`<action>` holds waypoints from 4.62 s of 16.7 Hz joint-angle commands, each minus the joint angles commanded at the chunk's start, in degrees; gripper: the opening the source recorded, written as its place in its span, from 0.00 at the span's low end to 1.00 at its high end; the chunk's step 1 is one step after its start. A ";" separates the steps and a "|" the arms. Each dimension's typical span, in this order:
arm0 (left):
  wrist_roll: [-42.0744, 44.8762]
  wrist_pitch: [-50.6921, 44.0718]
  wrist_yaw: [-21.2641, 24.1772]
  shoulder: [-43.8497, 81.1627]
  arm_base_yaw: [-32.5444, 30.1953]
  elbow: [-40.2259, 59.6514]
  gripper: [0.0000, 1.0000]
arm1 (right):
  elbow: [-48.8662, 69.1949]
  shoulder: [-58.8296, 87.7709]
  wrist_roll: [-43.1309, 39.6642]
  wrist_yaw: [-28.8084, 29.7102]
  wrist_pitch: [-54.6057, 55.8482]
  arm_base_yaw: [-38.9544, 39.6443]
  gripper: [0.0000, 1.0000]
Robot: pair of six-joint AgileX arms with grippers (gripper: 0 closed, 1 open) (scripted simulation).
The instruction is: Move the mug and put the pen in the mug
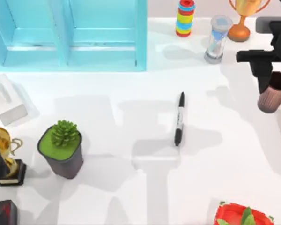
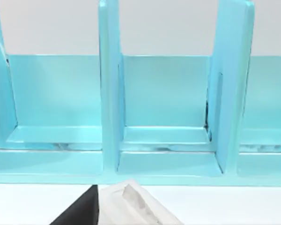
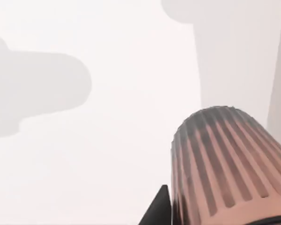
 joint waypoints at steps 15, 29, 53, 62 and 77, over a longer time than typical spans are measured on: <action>0.00 0.00 0.00 0.00 0.00 0.00 1.00 | -5.10 7.39 9.81 -0.05 13.42 10.04 0.00; 0.00 0.00 0.00 0.00 0.00 0.00 1.00 | -6.53 7.70 9.86 0.00 14.95 10.10 0.68; 0.00 0.00 0.00 0.00 0.00 0.00 1.00 | 24.80 12.35 9.84 0.01 -11.48 9.98 1.00; 0.00 0.00 0.00 0.00 0.00 0.00 1.00 | 37.41 13.38 9.61 0.05 -23.33 9.66 1.00; 0.00 0.00 0.00 0.00 0.00 0.00 1.00 | 61.87 44.24 29.56 7.52 -24.81 20.73 1.00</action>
